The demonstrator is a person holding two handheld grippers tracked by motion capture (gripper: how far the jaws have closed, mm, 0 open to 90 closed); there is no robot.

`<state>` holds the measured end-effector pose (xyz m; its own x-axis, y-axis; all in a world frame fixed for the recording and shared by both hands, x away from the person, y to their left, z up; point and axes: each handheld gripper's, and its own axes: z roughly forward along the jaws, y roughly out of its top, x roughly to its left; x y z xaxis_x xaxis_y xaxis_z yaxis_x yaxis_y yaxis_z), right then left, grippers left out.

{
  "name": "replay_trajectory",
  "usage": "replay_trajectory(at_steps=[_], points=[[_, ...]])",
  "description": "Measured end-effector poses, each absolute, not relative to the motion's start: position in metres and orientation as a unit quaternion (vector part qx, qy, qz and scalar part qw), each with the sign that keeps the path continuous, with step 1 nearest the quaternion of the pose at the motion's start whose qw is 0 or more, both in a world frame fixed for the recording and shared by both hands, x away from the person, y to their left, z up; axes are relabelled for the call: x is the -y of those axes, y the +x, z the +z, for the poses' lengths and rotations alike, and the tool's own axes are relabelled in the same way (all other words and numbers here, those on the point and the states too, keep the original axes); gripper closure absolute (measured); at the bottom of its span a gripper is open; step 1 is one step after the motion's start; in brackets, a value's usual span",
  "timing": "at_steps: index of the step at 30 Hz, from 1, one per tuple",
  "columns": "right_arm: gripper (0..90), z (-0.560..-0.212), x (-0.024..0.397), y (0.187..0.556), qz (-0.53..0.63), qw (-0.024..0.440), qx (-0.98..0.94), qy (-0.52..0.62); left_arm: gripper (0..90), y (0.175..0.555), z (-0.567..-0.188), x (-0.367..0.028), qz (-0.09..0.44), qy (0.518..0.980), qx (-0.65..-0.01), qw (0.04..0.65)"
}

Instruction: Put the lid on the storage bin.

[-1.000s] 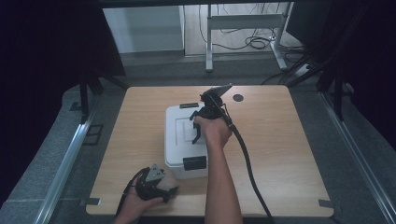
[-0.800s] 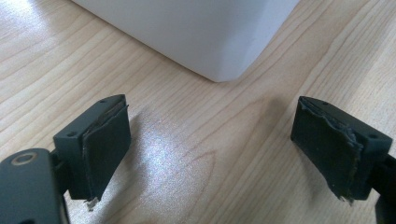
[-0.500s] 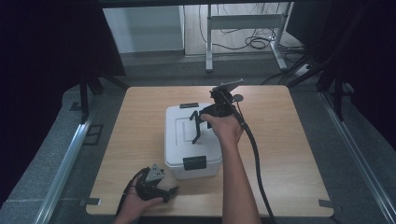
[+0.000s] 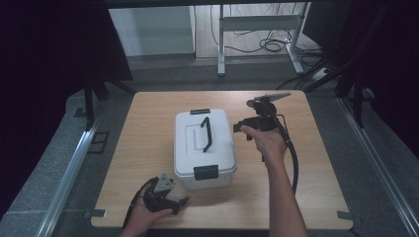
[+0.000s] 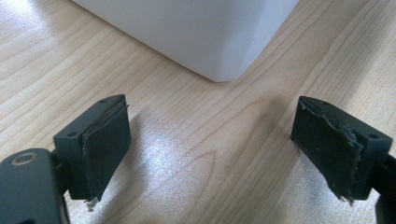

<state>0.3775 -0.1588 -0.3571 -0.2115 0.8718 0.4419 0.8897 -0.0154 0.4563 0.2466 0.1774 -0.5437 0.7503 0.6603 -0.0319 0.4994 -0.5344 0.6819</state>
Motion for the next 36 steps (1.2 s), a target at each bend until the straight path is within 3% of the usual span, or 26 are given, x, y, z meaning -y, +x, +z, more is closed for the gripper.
replay_trajectory(at_steps=[19, 36], points=[[47.8, -0.427, 0.221, 0.354, -0.333, -0.014, 0.696, -0.636, 11.8, 0.247, -0.544, -0.177, 0.116, 0.868, -0.334, 0.348], [47.5, -0.442, 0.230, 0.352, -0.329, -0.014, 0.693, -0.642, 11.8, 0.247, -0.544, -0.177, 0.116, 0.868, -0.334, 0.348]])
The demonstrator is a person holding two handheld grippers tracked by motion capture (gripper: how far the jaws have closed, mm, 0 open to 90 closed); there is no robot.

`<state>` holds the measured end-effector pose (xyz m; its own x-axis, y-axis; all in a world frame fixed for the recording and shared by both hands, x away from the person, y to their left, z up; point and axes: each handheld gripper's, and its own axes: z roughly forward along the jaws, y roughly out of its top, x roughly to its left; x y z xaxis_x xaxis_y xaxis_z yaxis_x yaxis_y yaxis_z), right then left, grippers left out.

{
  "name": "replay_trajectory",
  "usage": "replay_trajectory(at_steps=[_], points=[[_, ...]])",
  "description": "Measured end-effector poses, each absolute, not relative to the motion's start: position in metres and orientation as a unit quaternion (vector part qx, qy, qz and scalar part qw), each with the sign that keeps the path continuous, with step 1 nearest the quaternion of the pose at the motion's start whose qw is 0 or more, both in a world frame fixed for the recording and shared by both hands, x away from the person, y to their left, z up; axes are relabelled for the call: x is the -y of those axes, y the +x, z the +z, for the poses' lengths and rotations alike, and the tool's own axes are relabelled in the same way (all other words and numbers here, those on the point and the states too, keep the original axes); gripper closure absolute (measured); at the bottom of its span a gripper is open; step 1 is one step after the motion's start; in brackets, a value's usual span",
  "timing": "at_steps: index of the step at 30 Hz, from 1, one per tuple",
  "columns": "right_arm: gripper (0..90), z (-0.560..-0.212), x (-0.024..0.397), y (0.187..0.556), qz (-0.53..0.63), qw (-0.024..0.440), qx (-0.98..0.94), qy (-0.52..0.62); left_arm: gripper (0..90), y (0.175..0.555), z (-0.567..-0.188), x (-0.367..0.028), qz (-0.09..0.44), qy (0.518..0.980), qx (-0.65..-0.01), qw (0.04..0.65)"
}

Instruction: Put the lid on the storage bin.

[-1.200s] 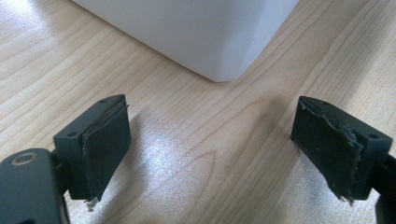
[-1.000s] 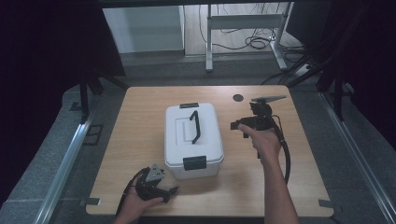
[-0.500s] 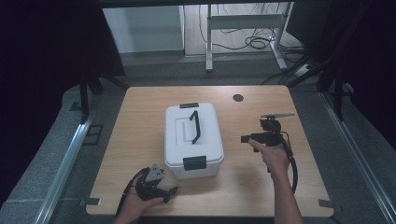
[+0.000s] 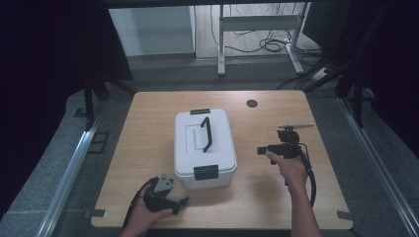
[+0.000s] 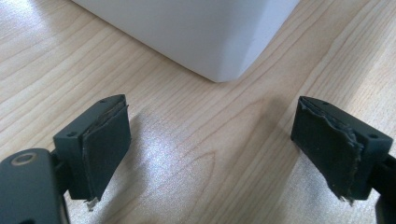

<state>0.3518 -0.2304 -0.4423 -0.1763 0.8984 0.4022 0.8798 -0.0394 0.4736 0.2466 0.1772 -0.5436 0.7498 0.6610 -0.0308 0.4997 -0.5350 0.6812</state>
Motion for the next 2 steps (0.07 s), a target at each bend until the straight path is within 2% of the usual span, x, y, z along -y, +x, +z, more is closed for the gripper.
replay_trajectory(at_steps=[2], points=[[47.3, -0.4432, 0.2313, 0.3517, 0.327, 0.015, -0.692, 0.643, 11.8, 0.2467, -0.5436, -0.1770, 0.116, 0.868, -0.334, 0.347]])
